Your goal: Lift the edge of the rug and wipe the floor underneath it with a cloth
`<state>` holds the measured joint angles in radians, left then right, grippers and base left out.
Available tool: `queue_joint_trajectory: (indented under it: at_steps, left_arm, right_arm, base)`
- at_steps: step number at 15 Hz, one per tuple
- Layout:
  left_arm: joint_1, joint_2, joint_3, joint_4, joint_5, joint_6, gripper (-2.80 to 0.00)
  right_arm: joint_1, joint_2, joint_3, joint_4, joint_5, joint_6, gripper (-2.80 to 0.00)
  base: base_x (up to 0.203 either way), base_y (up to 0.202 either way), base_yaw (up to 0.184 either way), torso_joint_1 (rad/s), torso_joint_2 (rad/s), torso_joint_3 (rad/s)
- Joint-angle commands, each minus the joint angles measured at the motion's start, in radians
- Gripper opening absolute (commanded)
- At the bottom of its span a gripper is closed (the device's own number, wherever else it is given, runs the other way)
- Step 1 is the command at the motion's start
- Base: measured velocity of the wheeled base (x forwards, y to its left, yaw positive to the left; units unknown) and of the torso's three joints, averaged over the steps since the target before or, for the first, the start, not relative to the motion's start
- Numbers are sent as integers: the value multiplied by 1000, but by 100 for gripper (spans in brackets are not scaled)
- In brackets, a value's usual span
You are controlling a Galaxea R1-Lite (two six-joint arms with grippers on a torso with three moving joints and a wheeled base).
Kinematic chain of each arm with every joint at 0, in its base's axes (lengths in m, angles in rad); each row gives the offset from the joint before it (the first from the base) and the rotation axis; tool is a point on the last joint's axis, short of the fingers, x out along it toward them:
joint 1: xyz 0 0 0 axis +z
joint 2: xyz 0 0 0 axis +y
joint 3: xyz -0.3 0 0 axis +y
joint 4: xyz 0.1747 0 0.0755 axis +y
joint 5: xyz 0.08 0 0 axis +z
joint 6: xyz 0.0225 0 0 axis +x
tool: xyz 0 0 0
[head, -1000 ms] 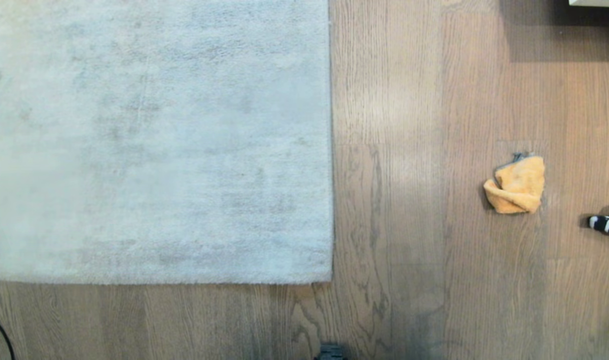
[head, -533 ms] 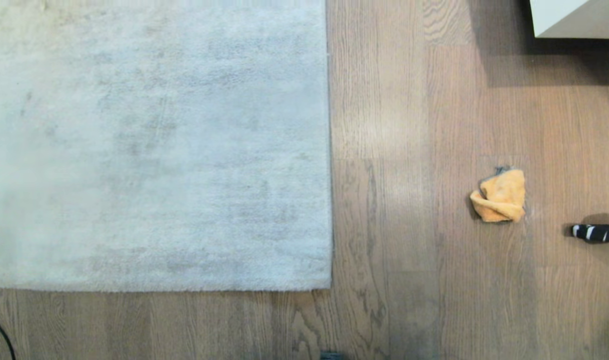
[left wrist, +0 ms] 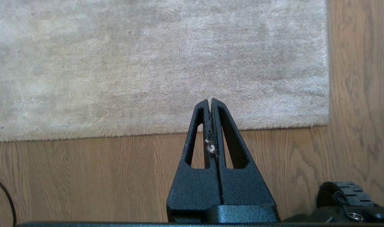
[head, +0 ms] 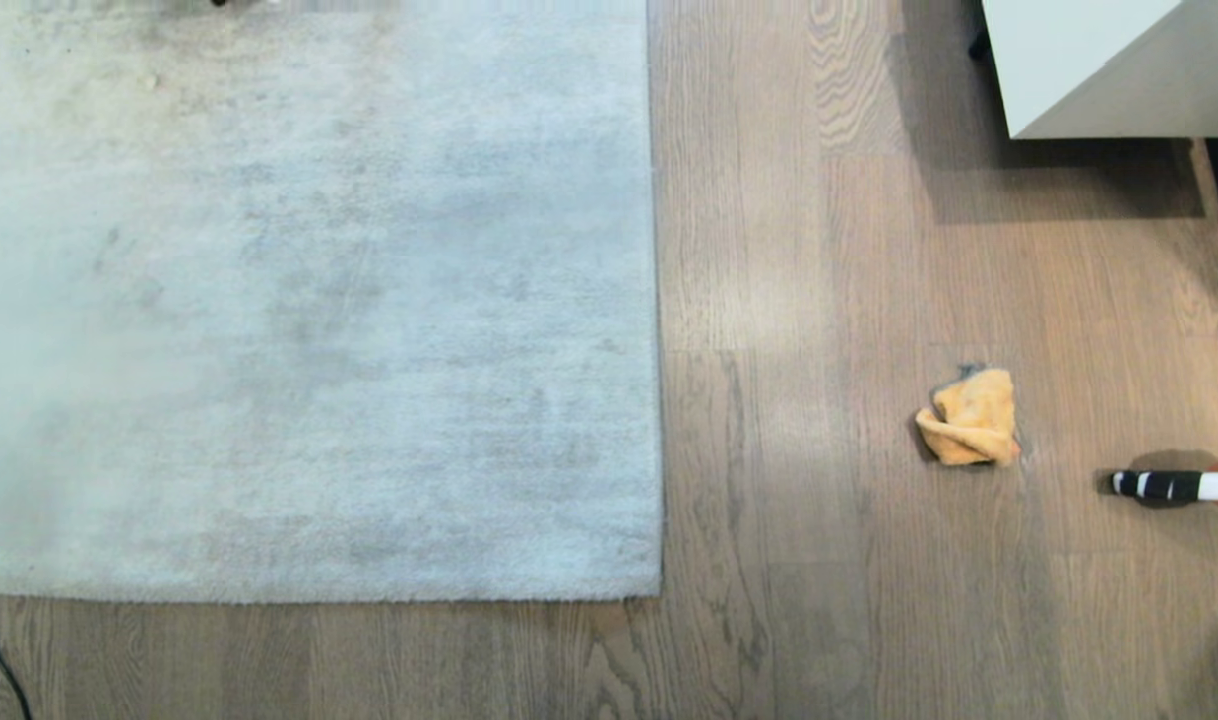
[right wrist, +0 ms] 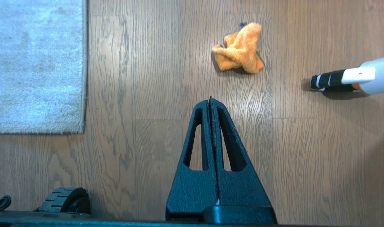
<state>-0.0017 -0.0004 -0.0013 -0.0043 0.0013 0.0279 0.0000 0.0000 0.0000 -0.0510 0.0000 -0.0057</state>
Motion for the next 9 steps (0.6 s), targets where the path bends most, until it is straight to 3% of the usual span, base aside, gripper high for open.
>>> queue_joint_trajectory:
  at_steps: [1, 9]
  left_arm:
    - [0, 0, 0, 0, 0, 1, -280]
    - [0, 0, 1, -2, 0, 0, -280]
  right_arm:
    - [0, 2, 0, -1, 1, 0, -280]
    - [0, 2, 0, -1, 0, 0, -280]
  base:
    - [0, 0, 0, 2, 2, 203]
    - [0, 0, 0, 1, 2, 205]
